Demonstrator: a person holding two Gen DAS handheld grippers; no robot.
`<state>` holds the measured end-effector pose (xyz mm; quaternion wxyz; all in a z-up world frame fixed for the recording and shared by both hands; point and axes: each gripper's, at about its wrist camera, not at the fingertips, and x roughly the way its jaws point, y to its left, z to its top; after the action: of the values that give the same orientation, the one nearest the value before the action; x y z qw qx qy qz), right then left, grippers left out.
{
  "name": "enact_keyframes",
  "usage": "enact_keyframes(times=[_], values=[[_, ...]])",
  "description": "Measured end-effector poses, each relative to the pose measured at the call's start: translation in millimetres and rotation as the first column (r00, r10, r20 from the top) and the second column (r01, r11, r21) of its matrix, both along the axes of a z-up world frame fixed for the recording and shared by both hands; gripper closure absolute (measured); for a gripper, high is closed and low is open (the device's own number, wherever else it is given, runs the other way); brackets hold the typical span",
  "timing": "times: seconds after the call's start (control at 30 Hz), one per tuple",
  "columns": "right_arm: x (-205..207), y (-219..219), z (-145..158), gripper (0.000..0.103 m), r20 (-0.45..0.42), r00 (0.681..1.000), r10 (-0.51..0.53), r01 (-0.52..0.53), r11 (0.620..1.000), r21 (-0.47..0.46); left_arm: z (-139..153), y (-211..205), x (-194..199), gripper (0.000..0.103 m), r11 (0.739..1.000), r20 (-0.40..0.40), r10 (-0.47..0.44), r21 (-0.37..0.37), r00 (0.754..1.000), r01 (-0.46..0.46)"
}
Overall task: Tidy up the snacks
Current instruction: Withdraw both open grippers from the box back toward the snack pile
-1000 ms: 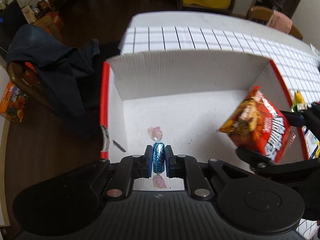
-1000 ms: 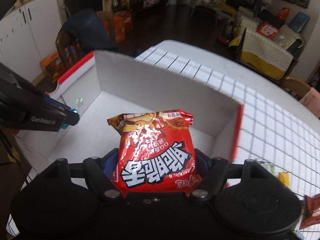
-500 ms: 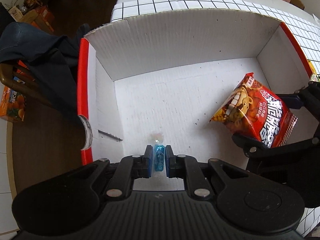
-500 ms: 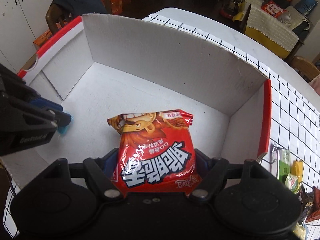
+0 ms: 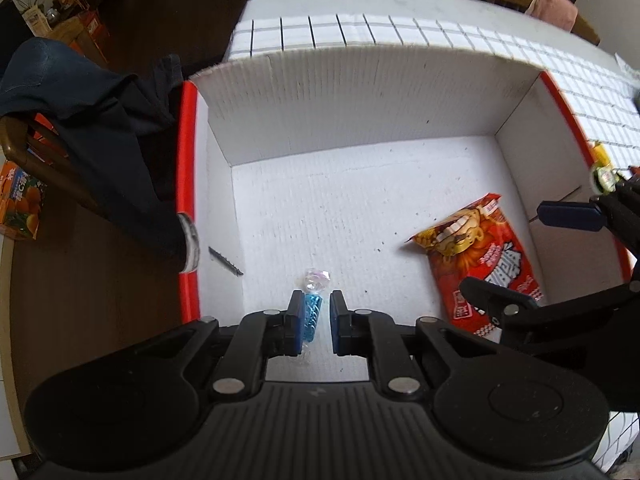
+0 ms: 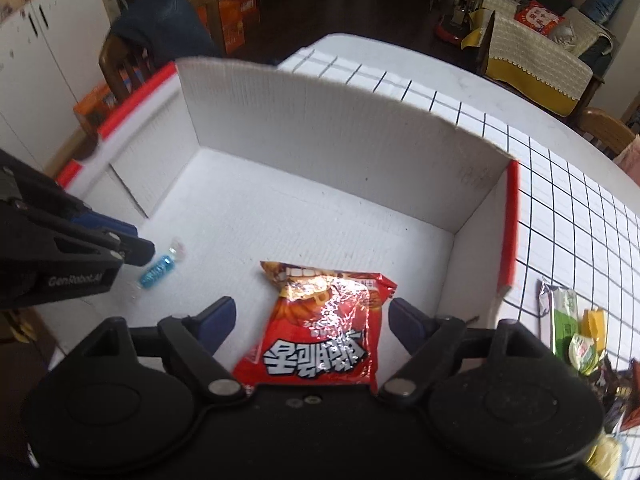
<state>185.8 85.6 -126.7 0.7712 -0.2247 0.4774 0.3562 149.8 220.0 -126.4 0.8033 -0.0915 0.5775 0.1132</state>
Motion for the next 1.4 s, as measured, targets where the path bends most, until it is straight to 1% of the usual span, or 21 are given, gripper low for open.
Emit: enact_keyframes(times=[0.1, 0.23, 0.43, 0.53, 0.6, 0.73, 0.77, 0.8, 0.87, 0.9, 1.03, 1.17, 1.3, 1.4], values=[[-1, -9, 11, 0.02, 0.003, 1.0, -0.027, 0.027, 0.999, 0.038, 11, 0, -9, 0.091, 1.0, 0.037, 0.015, -0.009, 0.999, -0.015], [-3, -23, 27, 0.019, 0.014, 0.997, -0.072, 0.07, 0.994, 0.08, 27, -2, -17, 0.091, 0.999, 0.089, 0.035, 0.0, 0.995, -0.035], [-14, -49, 52, 0.017, 0.026, 0.995, -0.101, 0.095, 0.981, 0.167, 50, -9, -32, 0.091, 0.998, 0.159, 0.057, 0.003, 0.986, -0.059], [-20, -62, 64, 0.015, 0.035, 0.993, -0.117, 0.107, 0.972, 0.207, 63, -17, -39, 0.088, 0.999, 0.197, 0.05, 0.002, 0.979, -0.052], [-23, -71, 72, 0.013, 0.038, 0.991, -0.131, 0.119, 0.966, 0.231, 70, -24, -43, 0.08, 0.999, 0.233, 0.036, -0.003, 0.972, -0.036], [-28, -93, 82, 0.011, 0.032, 0.986, -0.162, 0.147, 0.95, 0.276, 81, -42, -49, 0.067, 1.0, 0.285, 0.001, 0.003, 0.958, -0.002], [-30, -99, 85, 0.01, 0.031, 0.985, -0.169, 0.153, 0.946, 0.286, 84, -48, -51, 0.06, 1.0, 0.296, -0.006, 0.006, 0.955, 0.005], [-31, -104, 88, 0.008, 0.032, 0.984, -0.178, 0.161, 0.942, 0.296, 87, -53, -52, 0.05, 1.0, 0.308, -0.014, 0.011, 0.951, 0.011], [-34, -114, 92, 0.005, 0.038, 0.98, -0.193, 0.172, 0.933, 0.316, 92, -65, -55, 0.04, 0.999, 0.338, -0.038, 0.023, 0.94, 0.033], [-35, -120, 94, 0.005, 0.043, 0.979, -0.201, 0.176, 0.929, 0.326, 95, -71, -56, 0.037, 0.998, 0.351, -0.054, 0.029, 0.935, 0.046], [-39, -146, 100, 0.002, 0.059, 0.97, -0.236, 0.2, 0.912, 0.358, 101, -97, -54, 0.034, 0.994, 0.381, -0.112, 0.051, 0.918, 0.1], [-39, -173, 103, 0.0, 0.063, 0.96, -0.271, 0.228, 0.895, 0.383, 104, -125, -50, 0.03, 0.988, 0.407, -0.158, 0.064, 0.9, 0.144], [-35, -205, 103, 0.0, 0.054, 0.949, -0.31, 0.264, 0.878, 0.4, 105, -151, -43, 0.019, 0.983, 0.429, -0.183, 0.071, 0.884, 0.17], [-32, -229, 101, 0.0, 0.058, 0.94, -0.337, 0.288, 0.87, 0.4, 106, -171, -38, 0.018, 0.98, 0.446, -0.197, 0.068, 0.873, 0.186]])
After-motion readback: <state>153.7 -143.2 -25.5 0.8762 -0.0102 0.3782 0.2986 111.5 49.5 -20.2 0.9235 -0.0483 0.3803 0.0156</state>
